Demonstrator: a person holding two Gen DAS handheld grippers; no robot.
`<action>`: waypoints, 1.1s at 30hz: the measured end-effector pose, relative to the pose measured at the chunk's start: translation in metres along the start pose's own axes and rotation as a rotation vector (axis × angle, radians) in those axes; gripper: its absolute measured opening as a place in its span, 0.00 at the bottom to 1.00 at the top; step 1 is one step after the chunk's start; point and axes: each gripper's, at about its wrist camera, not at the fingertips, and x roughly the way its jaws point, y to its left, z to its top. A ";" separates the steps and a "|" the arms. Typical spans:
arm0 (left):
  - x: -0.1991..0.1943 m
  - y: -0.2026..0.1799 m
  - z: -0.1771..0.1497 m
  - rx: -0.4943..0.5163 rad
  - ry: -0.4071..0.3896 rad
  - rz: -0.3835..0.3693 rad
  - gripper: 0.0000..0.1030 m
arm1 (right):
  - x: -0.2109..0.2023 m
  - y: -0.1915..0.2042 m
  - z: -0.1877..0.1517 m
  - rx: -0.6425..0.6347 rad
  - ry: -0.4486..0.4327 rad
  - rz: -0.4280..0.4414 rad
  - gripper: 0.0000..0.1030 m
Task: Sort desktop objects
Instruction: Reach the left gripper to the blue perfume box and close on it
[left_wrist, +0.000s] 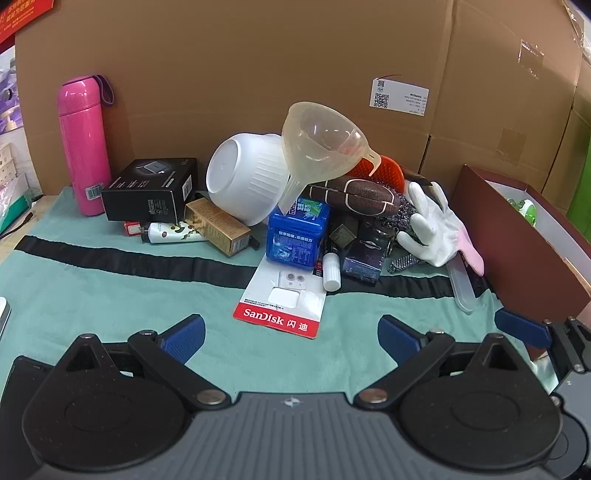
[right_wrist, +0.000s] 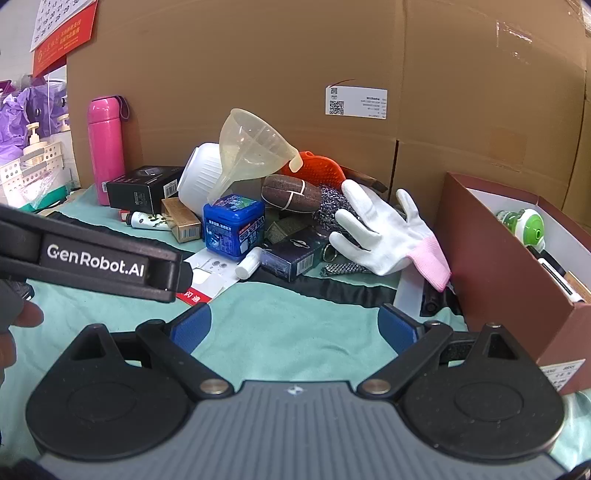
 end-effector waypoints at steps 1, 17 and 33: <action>0.000 0.000 0.001 0.002 -0.001 -0.004 0.99 | 0.001 0.000 0.001 -0.001 0.001 0.001 0.92; 0.019 0.009 0.028 -0.008 -0.002 -0.044 0.98 | 0.027 0.000 0.022 -0.003 -0.021 0.014 0.92; 0.071 -0.012 0.045 0.020 0.072 -0.207 0.77 | 0.085 -0.003 0.024 0.001 0.022 0.031 0.90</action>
